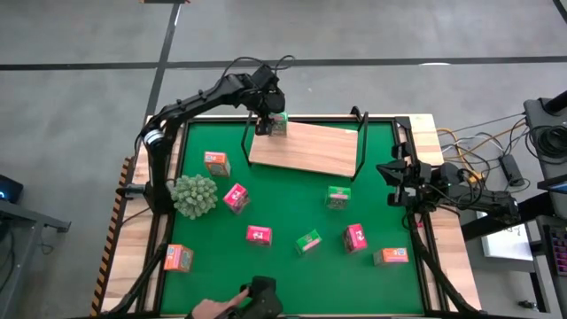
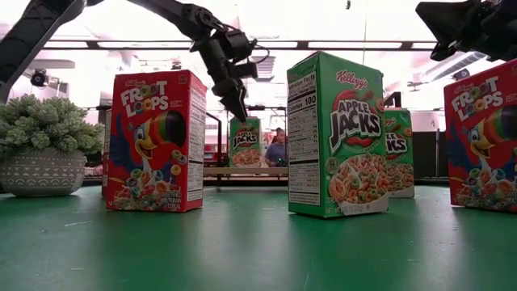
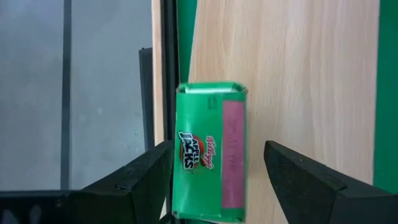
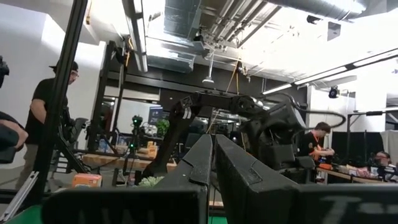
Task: Stack cereal on shelf
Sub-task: Put the top left green cereal box on the shelf, then put the bottom right red cereal box on the shelf
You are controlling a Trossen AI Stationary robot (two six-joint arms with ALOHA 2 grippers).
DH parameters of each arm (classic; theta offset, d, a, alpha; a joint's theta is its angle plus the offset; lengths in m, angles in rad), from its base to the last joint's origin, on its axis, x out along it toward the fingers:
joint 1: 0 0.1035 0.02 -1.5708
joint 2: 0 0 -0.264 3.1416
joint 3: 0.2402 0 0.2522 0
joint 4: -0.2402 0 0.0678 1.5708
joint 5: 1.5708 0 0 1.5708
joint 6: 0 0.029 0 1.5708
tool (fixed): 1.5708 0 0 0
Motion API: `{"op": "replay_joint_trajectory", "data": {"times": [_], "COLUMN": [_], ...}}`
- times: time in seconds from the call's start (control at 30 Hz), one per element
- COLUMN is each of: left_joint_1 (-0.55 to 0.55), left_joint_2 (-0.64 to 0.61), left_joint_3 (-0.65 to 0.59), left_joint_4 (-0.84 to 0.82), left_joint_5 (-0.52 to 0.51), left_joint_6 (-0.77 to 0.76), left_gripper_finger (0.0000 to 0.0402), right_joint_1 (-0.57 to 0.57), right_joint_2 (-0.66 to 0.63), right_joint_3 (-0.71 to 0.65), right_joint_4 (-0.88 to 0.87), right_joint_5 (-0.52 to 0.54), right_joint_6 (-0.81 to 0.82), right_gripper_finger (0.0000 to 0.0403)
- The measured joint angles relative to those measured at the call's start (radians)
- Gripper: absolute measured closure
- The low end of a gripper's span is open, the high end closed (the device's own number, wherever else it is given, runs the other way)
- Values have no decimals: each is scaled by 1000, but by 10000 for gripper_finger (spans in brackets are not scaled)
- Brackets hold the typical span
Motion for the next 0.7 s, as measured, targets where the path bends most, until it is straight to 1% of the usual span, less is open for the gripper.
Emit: {"op": "replay_joint_trajectory", "data": {"times": [0.2,0.33,0.4,0.5,0.6,0.7], "left_joint_1": [-2,-14,-29,-72,-127,-184], "left_joint_2": [-1,-2,-6,-20,-52,-91], "left_joint_3": [94,157,175,174,141,81], "left_joint_4": [-77,-103,-106,-106,-101,-80], "left_joint_5": [0,1,30,79,79,77], "left_joint_6": [-12,-82,-113,-125,-133,-143], "left_gripper_finger": [164,165,169,170,170,170], "right_joint_1": [0,0,0,0,0,0], "right_joint_2": [0,0,0,0,0,0], "right_joint_3": [0,0,1,3,5,5], "right_joint_4": [5,15,20,19,19,21], "right_joint_5": [0,0,0,0,0,0], "right_joint_6": [-11,-11,-8,2,-1,-10], "right_gripper_finger": [390,390,390,390,390,390]}}
